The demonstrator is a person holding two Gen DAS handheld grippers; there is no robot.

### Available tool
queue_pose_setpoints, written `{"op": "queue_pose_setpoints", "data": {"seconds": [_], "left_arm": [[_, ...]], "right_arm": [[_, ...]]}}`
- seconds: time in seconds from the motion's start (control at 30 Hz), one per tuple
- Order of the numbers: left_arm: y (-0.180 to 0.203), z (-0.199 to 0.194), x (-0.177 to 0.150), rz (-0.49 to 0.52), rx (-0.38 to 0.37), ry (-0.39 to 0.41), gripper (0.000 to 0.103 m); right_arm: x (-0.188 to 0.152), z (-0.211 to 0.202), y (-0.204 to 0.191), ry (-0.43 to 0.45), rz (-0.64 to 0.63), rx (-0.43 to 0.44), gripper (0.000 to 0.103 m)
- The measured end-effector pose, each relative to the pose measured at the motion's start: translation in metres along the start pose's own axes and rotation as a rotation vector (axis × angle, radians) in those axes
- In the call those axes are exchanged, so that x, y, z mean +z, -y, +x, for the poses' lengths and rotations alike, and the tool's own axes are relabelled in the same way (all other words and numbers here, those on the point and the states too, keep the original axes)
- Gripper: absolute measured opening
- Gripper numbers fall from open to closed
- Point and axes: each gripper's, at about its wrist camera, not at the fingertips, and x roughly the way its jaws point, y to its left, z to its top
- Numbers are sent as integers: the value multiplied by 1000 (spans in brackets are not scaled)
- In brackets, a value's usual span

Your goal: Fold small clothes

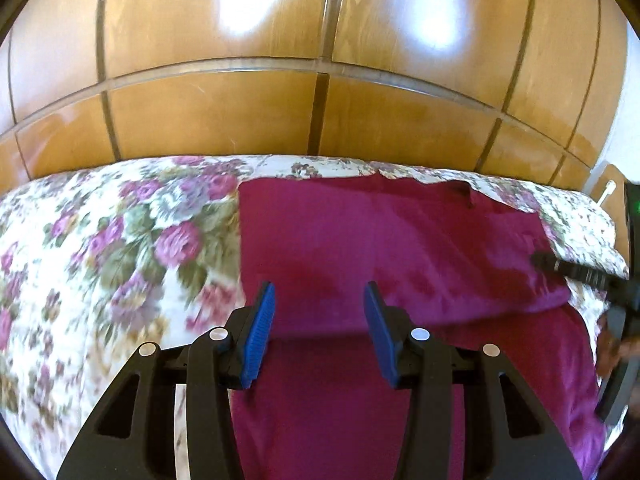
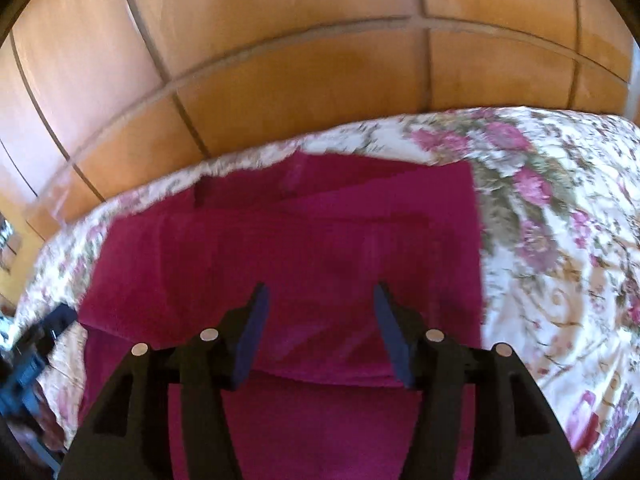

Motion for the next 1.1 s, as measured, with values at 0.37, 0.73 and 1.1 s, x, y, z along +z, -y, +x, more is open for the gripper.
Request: {"op": "queue_pose_setpoints", "data": {"seconds": [0.37, 0.73, 1.1], "left_arm": [[-8, 70, -6, 5, 71, -82, 45], [7, 35, 13, 45, 92, 12, 45], [3, 58, 20, 62, 98, -6, 45]], "right_arm": [[-16, 35, 9, 91, -36, -97, 68], [-15, 35, 8, 101, -40, -95, 70], [-16, 36, 7, 103, -41, -90, 73]]}}
